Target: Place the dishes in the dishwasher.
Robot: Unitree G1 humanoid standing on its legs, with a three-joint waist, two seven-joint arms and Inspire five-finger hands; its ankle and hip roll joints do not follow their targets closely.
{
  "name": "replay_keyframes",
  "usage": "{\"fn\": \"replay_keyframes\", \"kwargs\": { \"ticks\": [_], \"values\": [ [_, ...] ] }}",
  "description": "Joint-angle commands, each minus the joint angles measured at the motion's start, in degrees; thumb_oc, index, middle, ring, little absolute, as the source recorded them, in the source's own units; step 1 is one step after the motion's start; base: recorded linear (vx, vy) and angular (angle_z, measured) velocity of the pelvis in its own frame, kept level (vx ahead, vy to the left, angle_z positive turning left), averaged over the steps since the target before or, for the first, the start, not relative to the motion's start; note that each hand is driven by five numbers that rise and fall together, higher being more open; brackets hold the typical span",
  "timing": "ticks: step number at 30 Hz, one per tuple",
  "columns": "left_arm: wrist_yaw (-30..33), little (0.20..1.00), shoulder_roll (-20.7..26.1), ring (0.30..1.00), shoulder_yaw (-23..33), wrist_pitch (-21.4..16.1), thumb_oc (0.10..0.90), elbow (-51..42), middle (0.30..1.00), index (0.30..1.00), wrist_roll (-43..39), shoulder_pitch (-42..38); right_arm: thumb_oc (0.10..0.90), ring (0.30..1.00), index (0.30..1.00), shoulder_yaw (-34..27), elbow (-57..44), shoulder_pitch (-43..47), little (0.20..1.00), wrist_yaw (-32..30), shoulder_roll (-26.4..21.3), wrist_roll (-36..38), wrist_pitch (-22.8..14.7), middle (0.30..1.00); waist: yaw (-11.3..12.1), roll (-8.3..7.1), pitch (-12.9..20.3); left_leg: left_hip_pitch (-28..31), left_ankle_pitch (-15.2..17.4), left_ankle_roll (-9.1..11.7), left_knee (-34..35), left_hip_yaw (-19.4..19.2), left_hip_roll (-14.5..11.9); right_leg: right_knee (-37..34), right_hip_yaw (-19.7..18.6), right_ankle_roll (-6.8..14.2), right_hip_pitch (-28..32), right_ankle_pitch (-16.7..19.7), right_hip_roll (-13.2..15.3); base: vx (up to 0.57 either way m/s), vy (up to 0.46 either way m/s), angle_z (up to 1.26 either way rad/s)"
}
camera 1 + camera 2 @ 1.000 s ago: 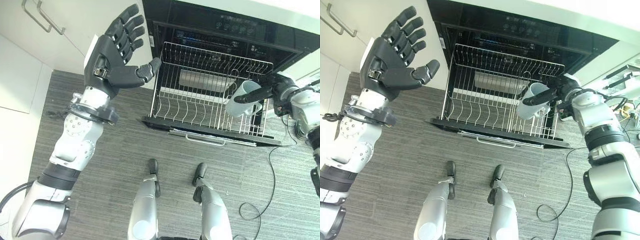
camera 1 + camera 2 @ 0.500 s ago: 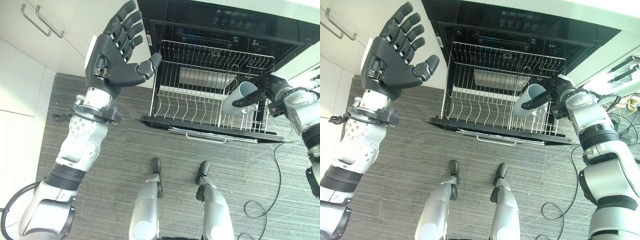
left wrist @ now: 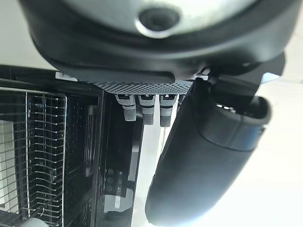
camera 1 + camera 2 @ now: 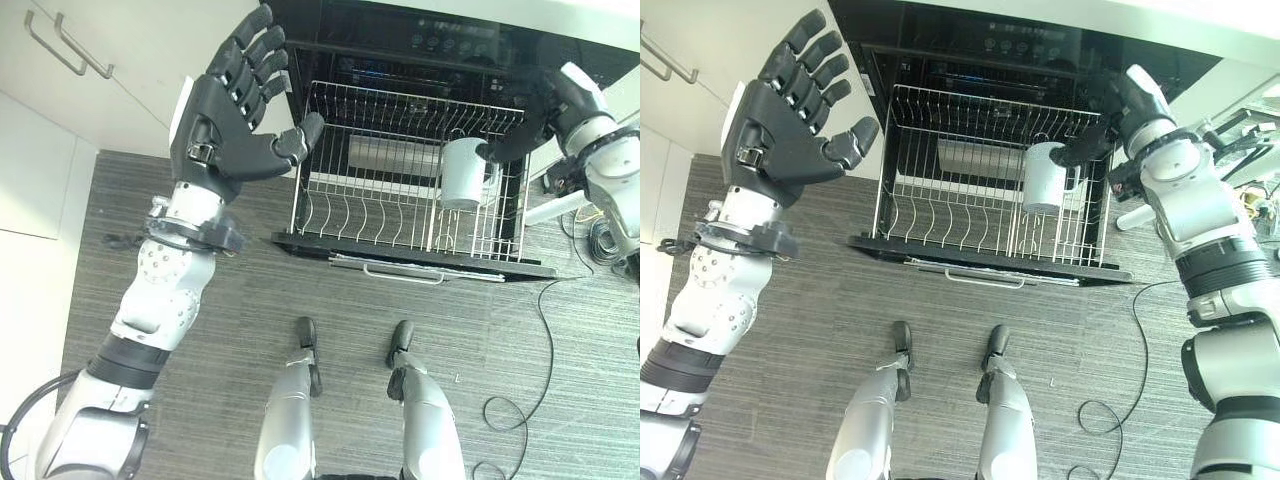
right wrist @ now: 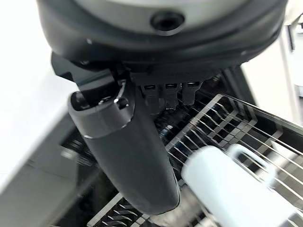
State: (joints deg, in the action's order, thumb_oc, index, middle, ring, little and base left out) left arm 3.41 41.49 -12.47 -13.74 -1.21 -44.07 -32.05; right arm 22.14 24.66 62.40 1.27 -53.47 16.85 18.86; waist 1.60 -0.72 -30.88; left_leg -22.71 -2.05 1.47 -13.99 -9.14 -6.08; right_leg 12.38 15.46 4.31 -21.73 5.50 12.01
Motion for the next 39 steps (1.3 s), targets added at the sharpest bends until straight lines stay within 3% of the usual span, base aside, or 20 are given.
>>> {"fn": "replay_keyframes", "kwargs": {
  "ticks": [1,5,9,15,17,21,23,27,30,31,32,34,39],
  "values": [
    [-0.59,0.9,0.06,0.9,6.12,-7.69,0.8,-8.12,0.9,0.9,2.21,-0.76,0.8,0.9,0.9,-3.82,-5.7,1.37,0.9,-6.02,-5.01,-2.66,-3.44,0.9,0.23,0.34,4.21,3.41,12.98,1.98,-3.2,0.85,-0.62,4.81,-0.16,3.88,0.98,-11.54,-1.68,0.01,0.019,-0.03],
    [-0.44,0.9,-1.56,0.9,9.09,-9.02,0.8,-10.48,0.9,0.9,4.17,3.33,0.8,0.9,0.9,-14.01,-16.68,-10.77,0.9,-10.45,-2.79,-1.62,-4.37,0.9,-0.92,0.13,5.04,4.09,13.36,1.8,-3.2,0.46,-0.83,4.81,-0.91,3.62,1.7,-11.99,-2.17,0.03,0.038,-0.05],
    [-0.58,0.9,-4.21,0.9,11.33,-11.18,0.8,-12.79,0.9,0.9,5.82,7.04,0.8,0.9,0.9,-22.58,-26.73,-25.05,0.9,-14.45,3.97,-2.05,-7.44,0.9,-2.14,0.24,5.85,5.27,13.88,1.63,-3.2,0.14,-0.94,4.81,-1.91,3.32,2.85,-12.65,-2.47,0.03,0.075,-0.04],
    [-1.8,0.9,-9.01,0.9,13.52,-15.88,0.8,-16.11,0.9,0.9,8.84,12.42,0.8,0.9,0.9,-28.14,-36.07,-40.32,0.9,-14.88,15.56,-1.47,-12.92,0.9,-3.12,0.28,8.19,7.88,14.97,1.48,-3.2,-1.02,-1.04,4.81,-2.31,3.62,5.28,-13.21,-1.87,0.05,0.132,-0.13],
    [-2.91,0.9,-10.27,0.9,14.69,-17.04,0.8,-16.73,0.9,0.9,10.12,15.2,0.8,0.9,0.9,-29.93,-37.31,-45.28,0.9,-14.33,18.2,-0.55,-16.68,0.9,-3.1,0.27,9.68,9.62,15.42,1.26,-3.2,-1.84,-0.81,4.81,-1.68,4.25,6.78,-13.1,-1.01,0.08,0.225,-0.13],
    [-4.34,0.9,-11.85,0.9,15.99,-12.96,0.8,-17.86,0.9,0.9,11.43,19.99,0.8,0.9,0.9,-31.77,-40.41,-50.77,0.9,-13.94,21.34,0.06,-20.48,0.9,-2.56,0.59,12.05,11.8,16.06,0.41,-3.2,-1.81,0.55,4.81,-1.21,5.62,8.75,-12.54,0.41,0.08,0.218,-0.09],
    [-7.01,0.9,-12.99,0.9,17.52,-9.84,0.8,-18.75,0.9,0.9,11.16,24.7,0.8,0.9,0.9,-33.35,-43.05,-54.76,0.9,-13.56,23.5,-0.21,-22.07,0.9,-1.69,1.08,14.67,13.85,17.09,-0.86,-3.2,0.05,3.07,4.81,-1.46,6.94,10.4,-10.99,2.41,0.18,0.417,-0.04],
    [-10.23,0.9,-13.82,0.9,18.5,-7.36,0.8,-18.89,0.9,0.9,10.39,27.48,0.8,0.9,0.9,-34.42,-44.14,-57.58,0.9,-12.97,25.66,-1.1,-22.49,0.9,-1.53,1.71,16.27,14.72,17.65,-2.03,-3.2,1.99,4.86,4.81,-2.1,6.7,12.05,-9.2,2.4,0.12,0.234,-0.05],
    [-11.82,0.9,-13.76,0.9,19.9,-4.96,0.8,-19.12,0.9,0.9,9.74,30.43,0.8,0.9,0.9,-34.68,-45.09,-59.97,0.9,-11.39,26.84,-2.08,-22.1,0.9,-0.82,2.82,17.04,16.27,17.82,-2.8,-3.2,1.16,4.08,4.81,3.15,5.97,16.74,-7.67,0.65,0.12,0.19,-0.12],
    [-11.79,0.9,-13.54,0.9,19.87,-4.77,0.8,-18.75,0.9,0.9,9.42,30.6,0.8,0.9,0.9,-34.4,-44.62,-59.63,0.9,-11.4,26.67,-1.81,-22.12,0.9,-0.82,3.11,16.91,16.59,17.68,-3.0,-3.2,0.89,3.62,4.81,3.82,5.57,17.56,-8.92,-1.21,0.1,0.039,-0.45],
    [-12.45,0.9,-13.17,0.9,19.47,-4.73,0.8,-17.95,0.9,0.9,8.3,30.4,0.8,0.9,0.9,-34.34,-44.05,-59.71,0.9,-12.06,26.42,-1.35,-22.46,0.9,-1.54,2.99,16.67,17.34,17.85,-3.18,-3.2,1.93,4.29,4.81,1.32,4.2,18.46,-12.36,-5.95,0.08,-0.019,-0.57],
    [-13.33,0.9,-13.32,0.9,18.94,-4.96,0.8,-17.54,0.9,0.9,7.75,30.33,0.8,0.9,0.9,-34.43,-43.53,-59.9,0.9,-13.12,26.13,-1.43,-23.28,0.9,-1.92,2.38,16.51,17.83,17.49,-3.22,-3.2,2.66,5.4,4.81,-0.18,2.18,18.92,-14.8,-9.61,0.07,-0.082,-0.26],
    [-13.77,0.9,-14.62,0.9,18.95,-5.38,0.8,-17.88,0.9,0.9,7.66,32.03,0.8,0.9,0.9,-36.51,-43.66,-62.68,0.9,-12.3,24.25,1.61,-25.95,0.9,-2.17,0.83,17.3,19.7,17.53,-2.69,-3.2,0.87,6.01,4.81,-1.11,0.34,19.86,-18.1,-9.73,0.13,-0.174,0.12]
  ]
}}
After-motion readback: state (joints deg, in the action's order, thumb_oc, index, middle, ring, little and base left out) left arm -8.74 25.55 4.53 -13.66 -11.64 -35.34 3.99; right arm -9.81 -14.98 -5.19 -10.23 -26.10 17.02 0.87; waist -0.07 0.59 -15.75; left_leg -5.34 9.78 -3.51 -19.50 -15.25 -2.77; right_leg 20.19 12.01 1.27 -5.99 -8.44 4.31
